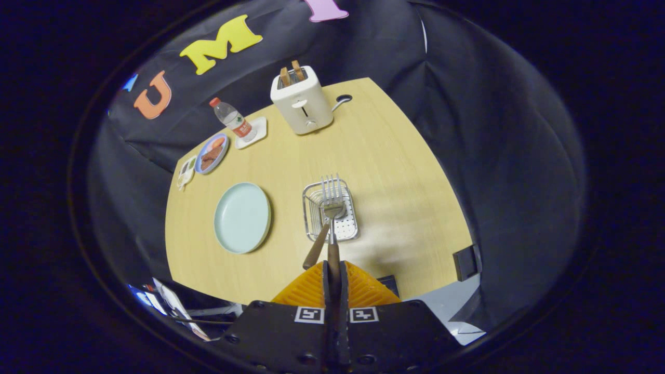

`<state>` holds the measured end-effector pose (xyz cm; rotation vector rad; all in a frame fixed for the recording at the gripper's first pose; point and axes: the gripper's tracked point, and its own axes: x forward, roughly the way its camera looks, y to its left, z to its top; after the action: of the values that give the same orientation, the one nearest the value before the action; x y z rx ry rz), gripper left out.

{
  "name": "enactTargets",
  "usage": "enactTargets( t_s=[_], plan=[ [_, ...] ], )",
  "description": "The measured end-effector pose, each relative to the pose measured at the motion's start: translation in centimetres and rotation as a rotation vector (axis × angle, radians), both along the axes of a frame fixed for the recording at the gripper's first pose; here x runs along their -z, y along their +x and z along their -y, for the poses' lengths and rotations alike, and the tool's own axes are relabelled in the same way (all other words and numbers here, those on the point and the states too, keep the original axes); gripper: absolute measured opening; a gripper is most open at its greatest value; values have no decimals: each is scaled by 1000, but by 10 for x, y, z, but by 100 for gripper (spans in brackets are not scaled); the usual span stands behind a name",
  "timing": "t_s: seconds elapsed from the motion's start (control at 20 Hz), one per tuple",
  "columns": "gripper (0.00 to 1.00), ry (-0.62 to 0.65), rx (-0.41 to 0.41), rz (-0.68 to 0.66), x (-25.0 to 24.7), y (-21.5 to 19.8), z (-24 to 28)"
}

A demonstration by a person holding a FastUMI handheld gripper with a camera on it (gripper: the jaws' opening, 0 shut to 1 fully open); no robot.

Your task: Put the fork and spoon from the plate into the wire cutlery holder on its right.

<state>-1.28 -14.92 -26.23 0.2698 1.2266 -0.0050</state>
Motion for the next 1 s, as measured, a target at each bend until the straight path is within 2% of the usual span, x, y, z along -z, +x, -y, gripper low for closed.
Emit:
enactTargets(
  t_s=[0.25,0.45,1.0],
  plan=[
    [3,84,39,-109,16,2,-6],
    [3,91,53,-187,25,8,-3],
    [5,103,33,-315,21,24,-5]
  ],
)
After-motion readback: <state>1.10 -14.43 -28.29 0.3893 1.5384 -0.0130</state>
